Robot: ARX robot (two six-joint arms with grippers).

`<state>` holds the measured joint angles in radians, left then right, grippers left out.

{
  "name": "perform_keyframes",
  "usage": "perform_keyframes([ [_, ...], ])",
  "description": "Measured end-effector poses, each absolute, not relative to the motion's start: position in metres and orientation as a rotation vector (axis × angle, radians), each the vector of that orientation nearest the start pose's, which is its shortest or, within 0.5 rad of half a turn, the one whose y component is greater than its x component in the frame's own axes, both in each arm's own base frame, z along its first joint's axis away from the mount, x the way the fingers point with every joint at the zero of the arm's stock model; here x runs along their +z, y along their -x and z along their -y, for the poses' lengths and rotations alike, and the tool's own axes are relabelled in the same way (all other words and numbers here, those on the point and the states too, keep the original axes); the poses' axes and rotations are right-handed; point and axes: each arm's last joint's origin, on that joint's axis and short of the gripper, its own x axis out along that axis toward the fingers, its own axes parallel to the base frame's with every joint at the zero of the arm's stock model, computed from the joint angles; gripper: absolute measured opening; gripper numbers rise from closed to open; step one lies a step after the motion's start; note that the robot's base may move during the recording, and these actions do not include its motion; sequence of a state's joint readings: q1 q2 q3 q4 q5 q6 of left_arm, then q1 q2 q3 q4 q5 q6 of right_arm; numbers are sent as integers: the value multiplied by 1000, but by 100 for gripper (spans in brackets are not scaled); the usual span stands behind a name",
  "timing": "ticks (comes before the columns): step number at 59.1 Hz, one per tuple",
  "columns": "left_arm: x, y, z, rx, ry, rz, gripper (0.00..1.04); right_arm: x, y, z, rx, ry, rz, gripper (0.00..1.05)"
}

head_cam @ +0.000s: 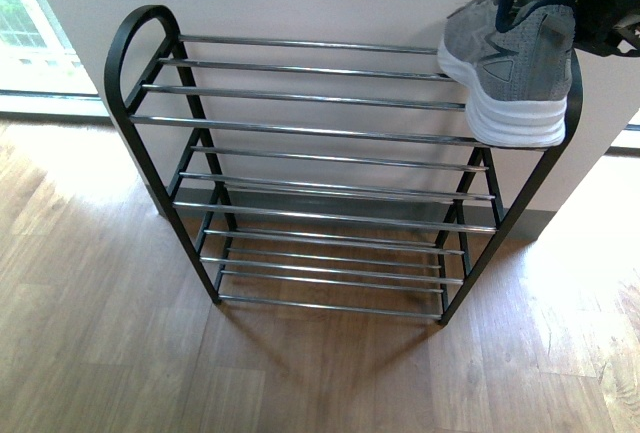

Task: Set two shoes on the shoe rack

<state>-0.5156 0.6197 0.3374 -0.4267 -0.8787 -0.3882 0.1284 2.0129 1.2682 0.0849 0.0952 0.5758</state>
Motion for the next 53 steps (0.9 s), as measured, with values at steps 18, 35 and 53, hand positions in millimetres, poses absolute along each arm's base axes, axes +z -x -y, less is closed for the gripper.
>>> perform_keyframes([
  [18,190,-118,41,442,-83,-465,1,155,-434,-25,-261,-515,-606,1],
  [35,190,-118,41,442,-83,-465,1,157,-434,-27,-221,-526,-616,20],
  [53,190,-118,41,443,-83,-465,1,209,-400,-15,-159,-549,-660,67],
])
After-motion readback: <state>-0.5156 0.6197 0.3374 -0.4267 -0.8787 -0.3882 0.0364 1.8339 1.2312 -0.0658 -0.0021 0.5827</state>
